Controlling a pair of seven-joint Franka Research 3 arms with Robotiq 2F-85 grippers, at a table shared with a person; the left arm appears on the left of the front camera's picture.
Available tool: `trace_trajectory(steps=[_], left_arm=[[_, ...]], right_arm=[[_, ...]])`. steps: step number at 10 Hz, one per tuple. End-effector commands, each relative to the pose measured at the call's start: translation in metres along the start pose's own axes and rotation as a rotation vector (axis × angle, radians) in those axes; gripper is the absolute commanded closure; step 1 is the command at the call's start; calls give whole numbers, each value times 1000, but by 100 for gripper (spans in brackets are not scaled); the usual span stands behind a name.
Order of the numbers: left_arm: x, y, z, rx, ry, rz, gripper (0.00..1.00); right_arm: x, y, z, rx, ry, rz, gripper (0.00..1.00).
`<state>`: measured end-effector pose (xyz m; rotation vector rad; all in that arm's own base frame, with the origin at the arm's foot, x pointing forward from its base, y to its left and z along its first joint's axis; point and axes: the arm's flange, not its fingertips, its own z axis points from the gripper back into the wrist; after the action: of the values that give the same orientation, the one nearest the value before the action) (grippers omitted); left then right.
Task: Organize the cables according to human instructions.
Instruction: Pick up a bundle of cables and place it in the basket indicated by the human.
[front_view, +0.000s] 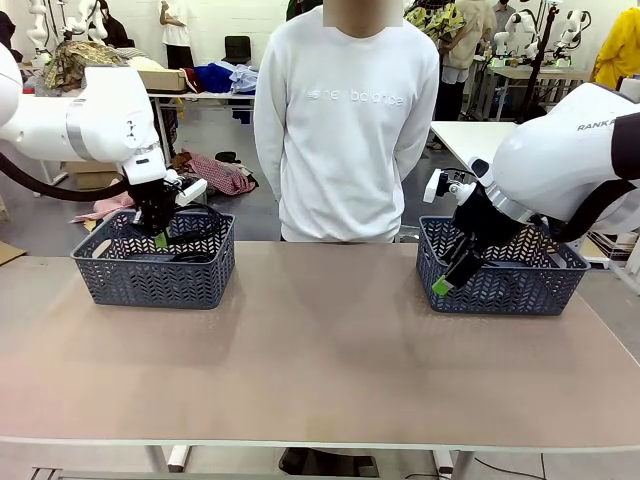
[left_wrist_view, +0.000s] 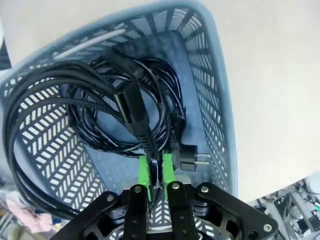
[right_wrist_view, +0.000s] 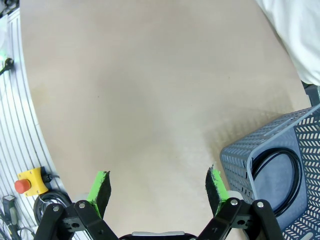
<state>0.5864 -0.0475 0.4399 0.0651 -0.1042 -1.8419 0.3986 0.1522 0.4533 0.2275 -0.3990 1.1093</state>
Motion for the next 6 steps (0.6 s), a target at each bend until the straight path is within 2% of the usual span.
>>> trace_trajectory(steps=[1, 2, 3, 4, 5, 6], left_arm=[[-7, 3, -2, 22, -23, 43, 100], [-8, 3, -3, 22, -17, 47, 100], [-8, 4, -3, 23, -20, 45, 82], [-8, 5, -2, 22, -26, 48, 68], [-10, 5, 0, 24, -26, 59, 62], [-11, 5, 3, 32, -30, 73, 49]], right_arm=[[0, 0, 1, -3, -2, -4, 0], [0, 0, 1, -3, -2, -4, 0], [0, 0, 1, -3, -2, -4, 0], [0, 0, 1, -3, -2, -4, 0], [0, 0, 1, -3, -2, -4, 0], [0, 0, 1, -3, -2, -4, 0]])
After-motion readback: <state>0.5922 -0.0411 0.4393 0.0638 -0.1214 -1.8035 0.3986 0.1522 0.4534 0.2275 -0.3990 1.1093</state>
